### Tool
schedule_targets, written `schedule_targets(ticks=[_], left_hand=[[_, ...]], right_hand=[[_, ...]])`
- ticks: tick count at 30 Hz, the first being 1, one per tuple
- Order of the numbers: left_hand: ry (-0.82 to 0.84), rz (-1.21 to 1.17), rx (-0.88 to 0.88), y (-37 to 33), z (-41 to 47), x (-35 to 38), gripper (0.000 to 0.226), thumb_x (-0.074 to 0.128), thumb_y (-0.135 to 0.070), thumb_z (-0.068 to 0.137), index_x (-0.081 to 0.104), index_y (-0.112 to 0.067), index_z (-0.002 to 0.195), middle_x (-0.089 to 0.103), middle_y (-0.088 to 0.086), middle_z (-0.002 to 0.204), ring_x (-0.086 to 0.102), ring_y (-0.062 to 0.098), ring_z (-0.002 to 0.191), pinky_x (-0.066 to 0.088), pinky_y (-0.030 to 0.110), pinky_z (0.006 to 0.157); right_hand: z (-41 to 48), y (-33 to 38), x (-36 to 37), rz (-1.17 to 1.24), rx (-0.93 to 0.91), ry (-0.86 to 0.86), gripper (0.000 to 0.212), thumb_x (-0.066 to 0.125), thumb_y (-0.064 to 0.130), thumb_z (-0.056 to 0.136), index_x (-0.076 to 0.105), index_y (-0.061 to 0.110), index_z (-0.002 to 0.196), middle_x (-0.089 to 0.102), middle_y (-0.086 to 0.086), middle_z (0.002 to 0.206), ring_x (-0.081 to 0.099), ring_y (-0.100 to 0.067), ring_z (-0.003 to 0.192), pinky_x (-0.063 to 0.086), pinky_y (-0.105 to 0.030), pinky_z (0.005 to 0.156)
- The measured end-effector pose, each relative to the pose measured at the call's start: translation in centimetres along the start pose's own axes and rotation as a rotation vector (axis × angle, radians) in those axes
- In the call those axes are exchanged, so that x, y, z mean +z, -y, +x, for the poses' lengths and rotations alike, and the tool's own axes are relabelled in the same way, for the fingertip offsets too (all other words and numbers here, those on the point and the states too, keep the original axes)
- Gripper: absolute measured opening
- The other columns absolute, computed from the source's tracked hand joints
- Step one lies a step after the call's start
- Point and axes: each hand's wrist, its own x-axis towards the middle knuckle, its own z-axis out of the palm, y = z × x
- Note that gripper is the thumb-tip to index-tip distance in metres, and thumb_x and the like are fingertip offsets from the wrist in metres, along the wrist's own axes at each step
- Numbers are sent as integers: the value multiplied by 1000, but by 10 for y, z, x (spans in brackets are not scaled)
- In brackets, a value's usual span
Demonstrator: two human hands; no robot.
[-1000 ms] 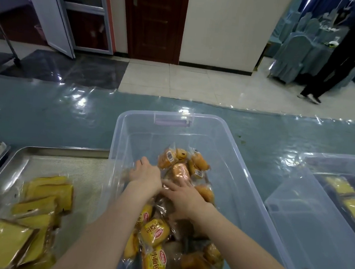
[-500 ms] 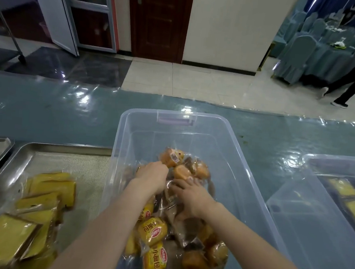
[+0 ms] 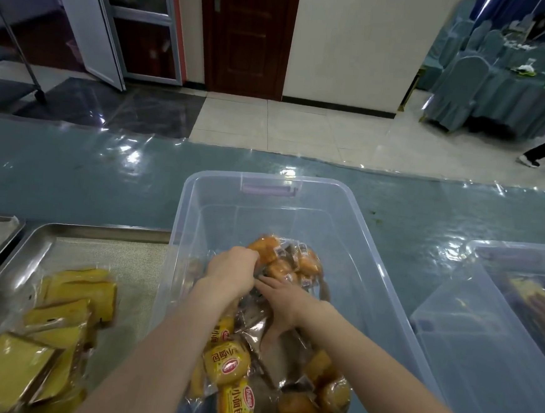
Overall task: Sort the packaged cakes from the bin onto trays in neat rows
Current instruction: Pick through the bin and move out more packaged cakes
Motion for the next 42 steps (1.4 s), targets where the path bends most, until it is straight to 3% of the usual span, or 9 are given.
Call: schedule_targets(ticks=[2,5,9,19,24,29,33,39,42], left_hand=[[-14,-12,-7,0,1,0,29,56,-11,90,60,-24,116,60,3,117,60,23,102,45,30,75],[-18,-20,-13,0,0,1,32,57,-9,89,60,-25,116,62,2,116,60,22,102,48,31,77],[8,13,17,2,3,2,35,54,-7,88,60,-26,116,61,4,118,61,27,105,48,35,81],[18,-43,110,3,5,8,20,57,-18,89,62,-21,109,64,1,108,62,20,95,55,38,83],[74,-320,130,-4,-2,-3,42,48,-58,91,63,-25,111,66,-5,107,61,13,95,54,36,86],[244,-658,328,-16,-34,-25,74,67,-70,68,49,-37,131,54,-15,127,53,7,116,49,33,98],[23,-309,465,-16,-55,-31,116,82,-65,46,25,-34,142,35,-14,135,34,7,124,40,33,105],[-345,-521,322,24,-104,-52,95,90,-41,50,39,-28,128,42,-13,116,41,8,112,42,31,98],[-564,-596,214,57,-142,-62,89,92,-37,47,42,-33,121,44,-19,109,45,8,107,43,27,93]], right_hand=[[9,1,-5,-34,35,126,124,81,59,60,8,24,154,6,1,162,4,-26,149,11,-52,119],[17,3,-8,11,57,241,115,82,62,55,27,26,148,33,-1,153,26,-29,142,25,-52,116],[12,1,-1,27,-12,132,94,82,63,50,47,28,129,57,4,125,52,-23,117,43,-45,103],[-28,4,-19,125,-1,265,100,89,38,55,34,36,138,44,2,139,41,-26,129,44,-50,102],[-77,3,-27,27,51,-205,84,84,46,57,47,27,129,57,4,126,46,-20,121,32,-39,110],[-121,-8,-45,706,203,-629,69,93,32,52,54,26,108,63,13,97,61,-10,94,49,-17,74],[-142,14,-57,938,172,-802,71,96,29,47,56,29,106,66,12,96,63,1,85,52,-16,73],[-138,74,-83,914,-126,-733,98,93,32,54,41,41,136,53,10,126,55,2,111,50,-21,93],[-137,106,-101,713,-272,-669,97,88,36,63,35,38,144,41,14,137,37,15,122,35,-7,99]])
